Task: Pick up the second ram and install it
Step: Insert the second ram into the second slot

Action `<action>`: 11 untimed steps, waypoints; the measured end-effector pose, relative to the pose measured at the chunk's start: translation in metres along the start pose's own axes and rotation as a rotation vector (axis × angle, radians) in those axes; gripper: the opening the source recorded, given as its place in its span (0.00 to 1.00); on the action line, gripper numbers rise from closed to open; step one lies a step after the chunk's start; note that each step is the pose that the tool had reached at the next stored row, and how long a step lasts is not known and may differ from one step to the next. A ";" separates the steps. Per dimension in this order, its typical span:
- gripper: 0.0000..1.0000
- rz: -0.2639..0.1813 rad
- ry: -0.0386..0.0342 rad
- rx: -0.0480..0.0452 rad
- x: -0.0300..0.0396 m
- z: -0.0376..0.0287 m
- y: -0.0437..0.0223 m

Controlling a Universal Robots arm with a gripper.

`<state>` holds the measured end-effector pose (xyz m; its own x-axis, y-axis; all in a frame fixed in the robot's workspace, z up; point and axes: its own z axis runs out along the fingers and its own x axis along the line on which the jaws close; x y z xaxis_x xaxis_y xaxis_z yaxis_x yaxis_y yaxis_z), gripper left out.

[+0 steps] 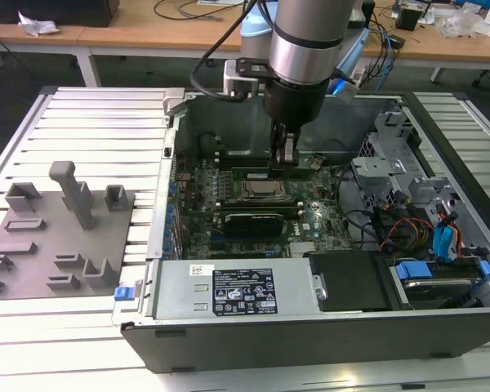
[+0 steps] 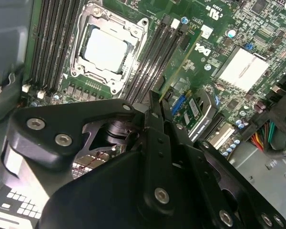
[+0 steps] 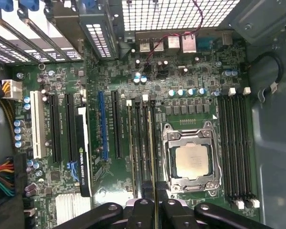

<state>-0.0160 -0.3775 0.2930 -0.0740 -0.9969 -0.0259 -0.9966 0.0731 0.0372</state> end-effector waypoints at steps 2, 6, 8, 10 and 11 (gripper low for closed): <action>0.14 0.000 0.0002 -0.0001 -0.0001 0.0007 0.0000; 0.14 0.000 0.0000 0.0000 -0.0001 0.0025 0.0000; 0.14 0.000 0.0001 0.0000 0.0000 0.0032 0.0001; 0.14 0.000 0.0000 0.0000 0.0000 0.0045 0.0003; 0.14 0.000 0.0000 0.0000 0.0000 0.0057 0.0004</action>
<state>-0.0166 -0.3773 0.2873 -0.0741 -0.9969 -0.0258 -0.9966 0.0731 0.0372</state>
